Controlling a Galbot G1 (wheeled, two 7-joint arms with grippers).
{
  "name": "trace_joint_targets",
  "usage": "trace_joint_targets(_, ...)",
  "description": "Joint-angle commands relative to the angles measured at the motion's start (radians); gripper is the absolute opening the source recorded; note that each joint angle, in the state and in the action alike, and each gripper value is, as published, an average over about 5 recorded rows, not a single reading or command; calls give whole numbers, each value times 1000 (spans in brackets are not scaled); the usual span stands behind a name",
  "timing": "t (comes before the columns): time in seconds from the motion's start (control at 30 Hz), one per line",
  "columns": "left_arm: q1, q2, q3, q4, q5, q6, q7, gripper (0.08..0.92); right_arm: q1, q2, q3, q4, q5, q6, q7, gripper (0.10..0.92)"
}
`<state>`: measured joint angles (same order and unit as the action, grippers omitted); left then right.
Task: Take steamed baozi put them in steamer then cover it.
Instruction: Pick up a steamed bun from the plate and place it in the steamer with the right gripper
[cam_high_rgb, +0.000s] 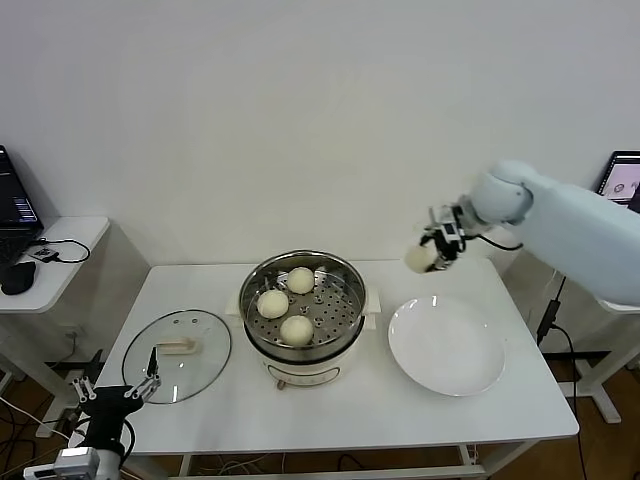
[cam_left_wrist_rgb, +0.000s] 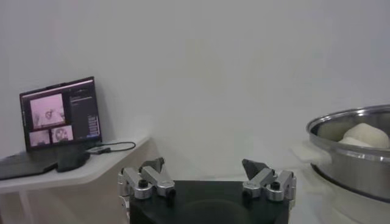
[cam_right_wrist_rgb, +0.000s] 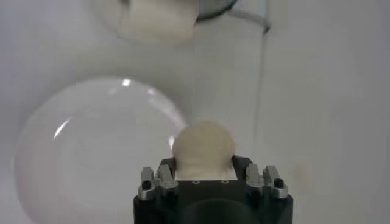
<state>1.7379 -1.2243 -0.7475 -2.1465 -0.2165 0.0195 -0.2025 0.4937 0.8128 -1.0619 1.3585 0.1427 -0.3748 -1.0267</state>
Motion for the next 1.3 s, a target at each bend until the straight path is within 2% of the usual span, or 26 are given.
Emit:
trace_joint_targets(0.03,2,-2,-2,3,0,-2,-1,823,126,151,-120,61,262,-192,109,594)
trace_joint_targets(0.2,5,-8,-10,-4,0,-2,-1,823,81,245,-106,46,365,-263,173,594)
trace_joint_targets(0.4,7,-13,-16,-12,0,-3,-2,823,24,328,-112,13,405,-329,234,594)
trace_joint_targets(0.87,11,-17,-21,-28,-5,-3,-3,823,-84,379,-134,-86,284,-350,241,594)
trace_joint_targets(1.3,6,-16,-18,-19,-6,-3,-4,823,-115,365,-120,-104,236,-350,239,594)
